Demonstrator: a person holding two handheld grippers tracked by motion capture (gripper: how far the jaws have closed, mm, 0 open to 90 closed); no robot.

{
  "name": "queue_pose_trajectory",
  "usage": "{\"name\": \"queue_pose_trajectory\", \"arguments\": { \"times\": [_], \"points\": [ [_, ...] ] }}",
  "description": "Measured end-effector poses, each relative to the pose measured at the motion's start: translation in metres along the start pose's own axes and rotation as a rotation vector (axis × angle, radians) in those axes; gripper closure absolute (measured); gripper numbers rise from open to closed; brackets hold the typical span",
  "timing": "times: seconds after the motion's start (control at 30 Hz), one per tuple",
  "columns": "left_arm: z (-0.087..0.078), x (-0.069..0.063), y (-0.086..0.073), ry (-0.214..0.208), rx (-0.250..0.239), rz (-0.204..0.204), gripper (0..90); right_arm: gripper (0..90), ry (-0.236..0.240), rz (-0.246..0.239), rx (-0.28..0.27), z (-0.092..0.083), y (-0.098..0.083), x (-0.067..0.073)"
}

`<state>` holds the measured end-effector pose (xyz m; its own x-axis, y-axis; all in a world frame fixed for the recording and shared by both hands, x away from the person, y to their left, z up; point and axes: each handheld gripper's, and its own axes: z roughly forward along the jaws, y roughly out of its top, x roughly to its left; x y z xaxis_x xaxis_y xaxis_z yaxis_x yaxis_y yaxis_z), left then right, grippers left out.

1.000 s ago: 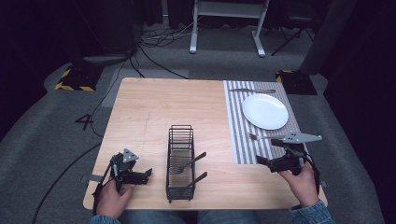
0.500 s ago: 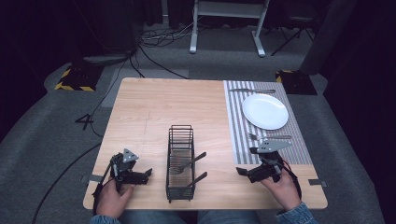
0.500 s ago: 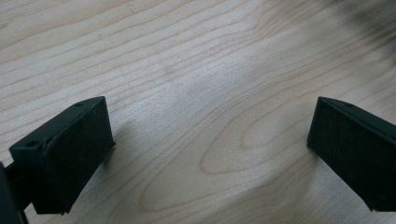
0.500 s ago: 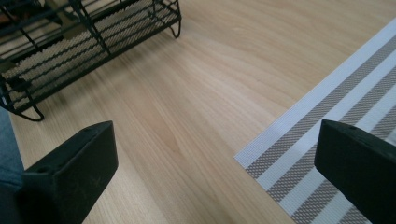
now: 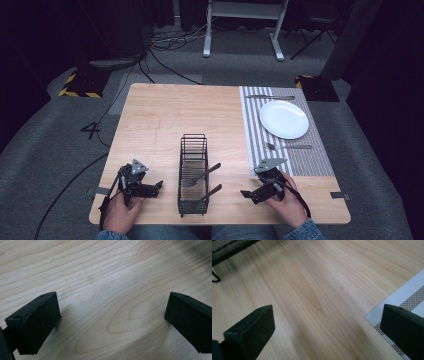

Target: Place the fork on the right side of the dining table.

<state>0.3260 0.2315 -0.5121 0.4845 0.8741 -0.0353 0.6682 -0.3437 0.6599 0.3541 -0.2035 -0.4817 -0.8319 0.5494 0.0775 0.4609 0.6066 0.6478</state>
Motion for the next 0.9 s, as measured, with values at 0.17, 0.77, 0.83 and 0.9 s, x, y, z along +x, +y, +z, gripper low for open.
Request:
{"name": "queue_pose_trajectory", "arguments": {
  "times": [0.17, 0.77, 0.83, 0.9],
  "points": [
    [0.000, 0.000, 0.000, 0.000, 0.000, 0.000, 0.2, 0.0, 0.005, 0.009, 0.039, 0.012, -0.003, 0.002],
    [0.000, 0.000, 0.000, 0.000, 0.000, 0.001, 0.2, 0.0, -0.095, -0.029, -0.076, 0.029, -0.013, 0.017],
    [0.000, 0.000, 0.000, 0.000, 0.000, 0.001, 0.2, 0.0, -0.098, -0.027, -0.076, 0.029, -0.013, 0.017],
    [0.000, 0.000, 0.000, 0.000, 0.000, 0.000, 0.2, 0.0, -0.101, -0.025, -0.076, 0.029, -0.013, 0.017]
  ]
}}
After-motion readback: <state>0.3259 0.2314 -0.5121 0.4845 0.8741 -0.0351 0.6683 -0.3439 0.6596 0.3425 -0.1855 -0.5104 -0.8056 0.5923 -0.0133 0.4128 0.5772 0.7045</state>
